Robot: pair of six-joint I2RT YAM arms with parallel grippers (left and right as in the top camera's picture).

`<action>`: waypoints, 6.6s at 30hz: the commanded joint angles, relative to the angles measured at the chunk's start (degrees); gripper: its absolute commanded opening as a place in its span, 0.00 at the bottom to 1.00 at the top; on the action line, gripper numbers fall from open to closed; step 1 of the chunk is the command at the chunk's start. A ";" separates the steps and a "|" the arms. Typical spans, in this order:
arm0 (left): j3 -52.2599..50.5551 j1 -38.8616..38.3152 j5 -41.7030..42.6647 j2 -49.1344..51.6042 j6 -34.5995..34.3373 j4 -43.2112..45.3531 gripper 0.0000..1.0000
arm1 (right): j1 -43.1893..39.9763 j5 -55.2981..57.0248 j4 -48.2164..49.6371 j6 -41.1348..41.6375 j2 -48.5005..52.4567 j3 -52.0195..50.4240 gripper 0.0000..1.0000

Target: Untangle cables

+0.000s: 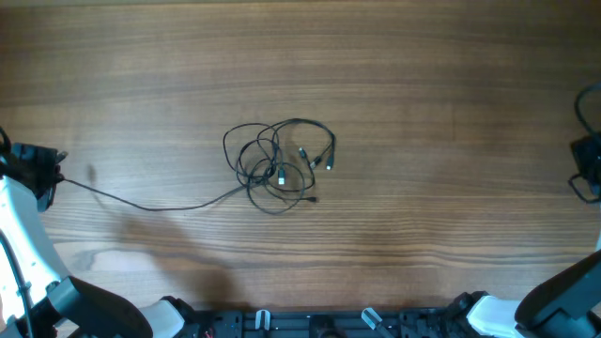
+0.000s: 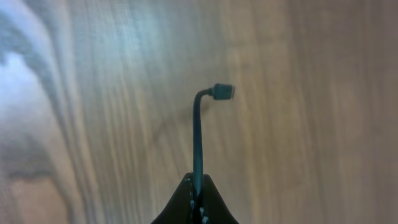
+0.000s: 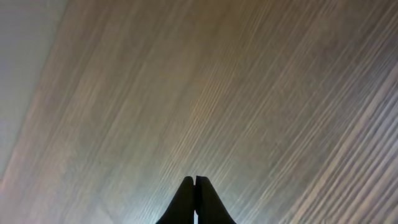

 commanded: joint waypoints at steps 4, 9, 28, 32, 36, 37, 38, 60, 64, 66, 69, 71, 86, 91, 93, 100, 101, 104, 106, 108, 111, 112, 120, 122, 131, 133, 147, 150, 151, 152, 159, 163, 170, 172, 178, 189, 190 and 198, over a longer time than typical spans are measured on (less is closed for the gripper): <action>-2.91 -6.27 7.72 2.71 -0.26 1.90 0.04 | 5.60 -11.39 -0.46 -5.03 0.35 0.00 0.12; -2.95 -14.60 8.48 5.66 4.52 2.80 0.04 | 14.88 -11.34 -1.40 -8.46 0.90 0.00 0.15; -2.95 -34.84 9.20 9.68 7.34 9.22 0.98 | 48.96 -11.15 -1.79 -8.52 9.53 0.00 0.34; -3.02 -37.53 14.32 9.86 11.13 8.61 0.84 | 53.86 -11.15 0.11 -8.48 12.09 0.00 0.38; -3.13 -40.54 14.01 10.97 15.43 6.47 0.75 | 57.31 -11.15 2.82 -8.50 14.51 0.00 0.45; -3.19 -41.33 13.99 11.76 16.59 6.23 0.71 | 58.12 -11.15 3.41 -8.55 15.15 0.00 0.46; -3.26 -41.99 14.01 12.48 16.74 6.12 0.70 | 58.86 -11.13 4.07 -8.59 15.85 0.00 0.47; 8.55 -42.73 -12.28 12.46 19.32 5.64 1.00 | 62.14 -11.13 8.92 0.44 18.53 0.00 0.50; 12.96 -42.73 -16.44 7.80 20.98 5.66 1.00 | 62.14 -11.10 8.94 0.46 18.53 0.00 0.50; 14.29 -42.75 -16.44 5.29 23.96 6.10 1.00 | 62.14 -11.13 8.92 0.44 18.53 0.00 0.50; 14.34 -42.73 -16.39 2.97 23.96 6.36 1.00 | 62.14 -11.08 8.94 0.44 18.53 0.00 0.50; 14.34 -42.75 -14.43 2.43 23.74 5.79 0.99 | 62.14 -10.88 9.03 0.44 18.53 0.00 0.50; 5.46 -45.00 10.16 15.23 23.89 -1.42 0.51 | 62.16 -11.39 9.11 6.69 18.53 0.00 0.50; 5.03 -45.94 14.95 20.55 28.55 -1.38 0.55 | 62.27 -12.44 9.07 6.75 18.53 0.00 0.50; 5.03 -45.99 14.93 22.01 28.52 -0.83 0.58 | 62.45 -12.44 9.09 7.04 18.53 0.00 0.50; 5.03 -46.05 14.95 24.59 28.46 2.51 0.65 | 64.41 -12.20 9.14 9.14 18.56 0.00 0.49; 4.98 -46.05 14.95 24.76 28.46 2.43 0.63 | 64.83 -12.17 9.14 9.79 18.56 0.00 0.49; 4.02 -46.03 14.93 24.79 28.48 2.75 0.53 | 66.51 -10.40 9.29 12.33 18.56 0.00 0.45; 3.39 -46.03 14.95 24.79 28.46 3.19 0.49 | 67.82 -7.67 9.33 14.29 18.58 0.00 0.44; 3.10 -46.03 14.93 24.79 28.46 3.15 0.47 | 69.26 -4.76 9.60 15.93 18.67 0.00 0.41; 3.02 -46.03 14.95 24.79 28.46 3.34 0.46 | 70.90 -4.63 10.03 16.70 18.67 0.00 0.40; 3.02 -46.03 14.95 24.79 28.46 3.39 0.46 | 71.47 -4.61 10.19 18.60 18.71 0.00 0.40; 3.02 -46.03 14.95 24.79 28.22 3.54 0.46 | 74.97 6.21 13.18 32.61 21.44 0.00 0.35; 3.02 -46.03 14.95 24.79 28.04 3.54 0.46 | 75.45 8.02 15.32 32.65 22.43 0.00 0.40; 3.02 -46.03 14.95 24.79 28.04 3.52 0.46 | 75.87 19.26 13.81 33.27 26.69 0.00 0.39; 3.02 -46.03 14.93 24.79 28.04 3.54 0.46 | 75.84 22.34 12.59 33.22 27.54 0.00 0.35; 3.02 -46.03 14.95 24.79 28.06 3.50 0.45 | 75.63 28.13 15.45 19.67 27.45 0.02 0.04; 2.99 -46.03 14.93 24.79 28.06 3.50 0.44 | 75.52 26.21 13.84 19.65 25.66 0.02 0.04; 2.99 -46.03 14.95 24.79 28.09 3.50 0.40 | 75.45 25.83 13.35 19.21 24.94 0.02 0.04; 3.02 -46.03 14.93 24.79 28.09 3.50 0.32 | 75.28 25.09 12.94 17.18 23.85 0.02 0.04; 4.00 -44.68 14.95 23.50 28.00 3.34 0.04 | 70.90 23.28 6.12 4.57 10.93 0.02 0.04; 6.34 -42.01 15.17 20.52 24.98 4.26 0.04 | 66.66 18.78 2.84 -0.33 4.42 0.02 0.04; 9.31 -35.32 14.88 10.71 17.68 6.47 0.04 | 56.52 13.84 -1.75 -3.48 -1.53 0.02 0.04; 9.31 -32.50 14.86 7.26 14.62 7.61 0.04 | 53.92 13.62 -2.40 -4.66 -1.51 0.02 0.04; 9.31 -21.88 14.95 -1.86 8.00 8.37 0.04 | 44.63 13.40 -3.28 -5.73 -1.51 0.02 0.04; 9.25 -12.96 14.95 -2.01 8.72 -0.22 0.04 | 30.62 6.36 -3.08 -5.79 -1.40 0.02 0.04; 9.18 -13.35 15.08 -1.49 8.72 -0.66 0.04 | 30.34 5.14 -3.08 -5.79 -1.33 0.02 0.04; 9.18 -20.96 17.31 3.02 9.03 -1.20 0.04 | 30.40 -0.09 -4.24 -5.84 -1.07 0.00 0.04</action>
